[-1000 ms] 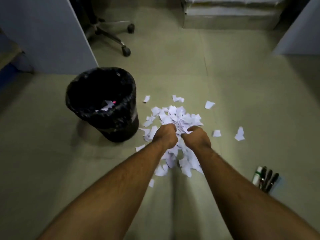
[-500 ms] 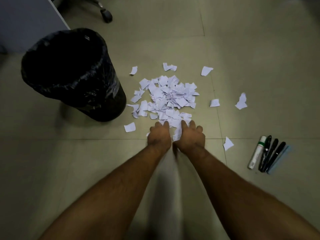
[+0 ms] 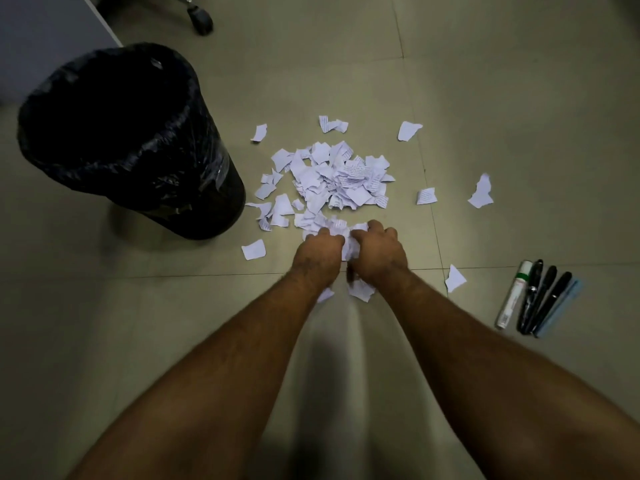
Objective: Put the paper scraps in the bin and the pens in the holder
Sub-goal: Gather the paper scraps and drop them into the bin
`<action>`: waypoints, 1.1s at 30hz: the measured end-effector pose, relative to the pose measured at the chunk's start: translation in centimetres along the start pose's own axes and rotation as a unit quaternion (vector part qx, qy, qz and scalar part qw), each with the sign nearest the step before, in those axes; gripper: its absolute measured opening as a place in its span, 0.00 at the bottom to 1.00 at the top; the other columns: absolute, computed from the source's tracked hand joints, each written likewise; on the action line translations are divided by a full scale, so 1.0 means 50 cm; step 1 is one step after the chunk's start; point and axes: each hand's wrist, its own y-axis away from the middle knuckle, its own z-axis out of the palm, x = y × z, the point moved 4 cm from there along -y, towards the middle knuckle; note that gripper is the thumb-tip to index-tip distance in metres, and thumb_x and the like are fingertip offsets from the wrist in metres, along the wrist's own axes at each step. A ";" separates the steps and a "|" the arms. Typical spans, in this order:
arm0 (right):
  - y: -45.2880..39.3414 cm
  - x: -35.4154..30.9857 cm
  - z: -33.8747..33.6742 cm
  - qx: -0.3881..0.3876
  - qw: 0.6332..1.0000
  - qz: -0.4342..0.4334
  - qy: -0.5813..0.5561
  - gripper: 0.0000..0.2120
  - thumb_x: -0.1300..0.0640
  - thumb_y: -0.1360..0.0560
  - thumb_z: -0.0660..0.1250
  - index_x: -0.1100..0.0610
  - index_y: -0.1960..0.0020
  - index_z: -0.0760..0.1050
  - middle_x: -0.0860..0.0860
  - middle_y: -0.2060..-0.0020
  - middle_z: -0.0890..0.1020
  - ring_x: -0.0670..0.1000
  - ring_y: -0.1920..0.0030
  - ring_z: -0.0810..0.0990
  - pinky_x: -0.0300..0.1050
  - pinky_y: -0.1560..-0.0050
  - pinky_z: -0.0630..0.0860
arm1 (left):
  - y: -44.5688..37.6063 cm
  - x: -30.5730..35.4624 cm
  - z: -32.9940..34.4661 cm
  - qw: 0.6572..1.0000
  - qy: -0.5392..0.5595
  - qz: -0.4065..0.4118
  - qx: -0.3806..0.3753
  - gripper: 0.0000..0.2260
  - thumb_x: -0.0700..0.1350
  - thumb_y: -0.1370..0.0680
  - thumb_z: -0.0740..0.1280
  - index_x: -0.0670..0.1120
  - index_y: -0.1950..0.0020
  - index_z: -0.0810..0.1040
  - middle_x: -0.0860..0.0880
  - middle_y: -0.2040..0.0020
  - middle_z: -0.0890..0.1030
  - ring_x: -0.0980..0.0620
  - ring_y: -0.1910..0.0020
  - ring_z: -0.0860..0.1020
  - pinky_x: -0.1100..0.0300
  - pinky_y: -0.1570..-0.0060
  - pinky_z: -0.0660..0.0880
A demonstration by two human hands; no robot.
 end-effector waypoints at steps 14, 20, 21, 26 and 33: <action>0.017 -0.019 0.022 0.025 0.994 0.014 -0.101 0.26 0.54 0.38 0.76 0.55 0.40 0.76 0.59 0.44 0.73 0.63 0.48 0.76 0.50 0.50 0.76 | 0.006 -0.004 0.003 0.998 0.047 -0.039 0.007 0.25 0.48 0.26 0.70 0.52 0.30 0.70 0.43 0.33 0.70 0.39 0.38 0.74 0.50 0.46 0.75; 0.028 -0.009 0.032 0.060 0.969 0.072 -0.230 0.08 0.59 0.27 0.67 0.58 0.49 0.81 0.59 0.50 0.79 0.60 0.52 0.80 0.43 0.55 0.71 | 0.037 0.008 0.031 0.994 0.056 0.001 0.090 0.11 0.45 0.24 0.67 0.47 0.42 0.79 0.45 0.42 0.78 0.43 0.46 0.78 0.54 0.50 0.75; 0.029 -0.005 0.033 0.067 0.962 0.085 -0.252 0.07 0.61 0.28 0.67 0.58 0.51 0.81 0.58 0.53 0.82 0.59 0.52 0.81 0.41 0.57 0.70 | 0.036 0.004 0.033 0.994 0.067 0.003 0.087 0.11 0.46 0.25 0.69 0.46 0.43 0.79 0.44 0.43 0.79 0.43 0.47 0.79 0.54 0.50 0.75; 0.041 0.007 0.025 0.112 0.924 0.161 -0.327 0.07 0.60 0.27 0.69 0.58 0.50 0.82 0.56 0.52 0.85 0.57 0.50 0.82 0.39 0.54 0.70 | 0.041 -0.031 0.005 0.973 0.170 -0.082 0.131 0.06 0.45 0.23 0.67 0.44 0.54 0.81 0.43 0.53 0.83 0.43 0.54 0.81 0.57 0.55 0.75; 0.025 -0.026 -0.066 0.185 0.870 0.172 -0.423 0.07 0.60 0.27 0.71 0.58 0.50 0.82 0.54 0.54 0.85 0.54 0.53 0.81 0.37 0.57 0.69 | 0.043 -0.083 -0.132 0.938 0.244 -0.158 0.191 0.09 0.36 0.23 0.65 0.44 0.47 0.82 0.42 0.47 0.83 0.41 0.47 0.80 0.55 0.52 0.75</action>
